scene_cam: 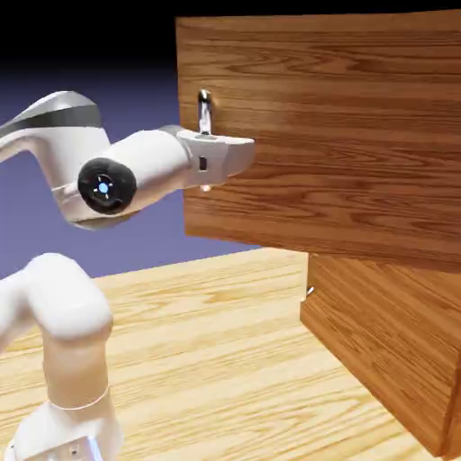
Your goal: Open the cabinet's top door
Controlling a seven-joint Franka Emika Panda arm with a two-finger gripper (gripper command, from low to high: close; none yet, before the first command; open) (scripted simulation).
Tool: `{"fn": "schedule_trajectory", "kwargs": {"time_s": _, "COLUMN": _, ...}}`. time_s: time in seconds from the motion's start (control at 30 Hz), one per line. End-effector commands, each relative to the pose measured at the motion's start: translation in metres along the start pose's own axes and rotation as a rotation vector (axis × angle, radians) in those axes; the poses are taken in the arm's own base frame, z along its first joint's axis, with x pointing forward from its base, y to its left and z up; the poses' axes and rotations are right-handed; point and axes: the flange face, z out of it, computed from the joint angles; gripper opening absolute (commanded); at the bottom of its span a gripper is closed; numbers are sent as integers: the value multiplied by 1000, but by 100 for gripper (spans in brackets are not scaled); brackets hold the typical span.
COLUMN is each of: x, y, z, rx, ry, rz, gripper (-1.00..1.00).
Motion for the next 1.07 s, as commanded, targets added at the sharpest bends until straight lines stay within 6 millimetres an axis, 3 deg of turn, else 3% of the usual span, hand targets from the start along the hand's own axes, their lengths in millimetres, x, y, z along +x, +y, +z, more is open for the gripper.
{"fn": "schedule_trajectory", "kwargs": {"time_s": 0.0, "x": 2, "y": 2, "z": -9, "rx": 9, "ry": -13, "rz": -3, "gripper": -100}}
{"fn": "schedule_trajectory", "kwargs": {"time_s": 0.53, "x": 62, "y": 61, "z": -156, "rx": 265, "ry": -271, "rz": -3, "gripper": -100}}
{"fn": "schedule_trajectory", "kwargs": {"time_s": 0.77, "x": 93, "y": 92, "z": -203, "rx": 362, "ry": -368, "rz": -2, "gripper": -100}}
{"fn": "schedule_trajectory", "kwargs": {"time_s": 1.03, "x": 129, "y": 127, "z": -242, "rx": 458, "ry": -463, "rz": -2, "gripper": -100}}
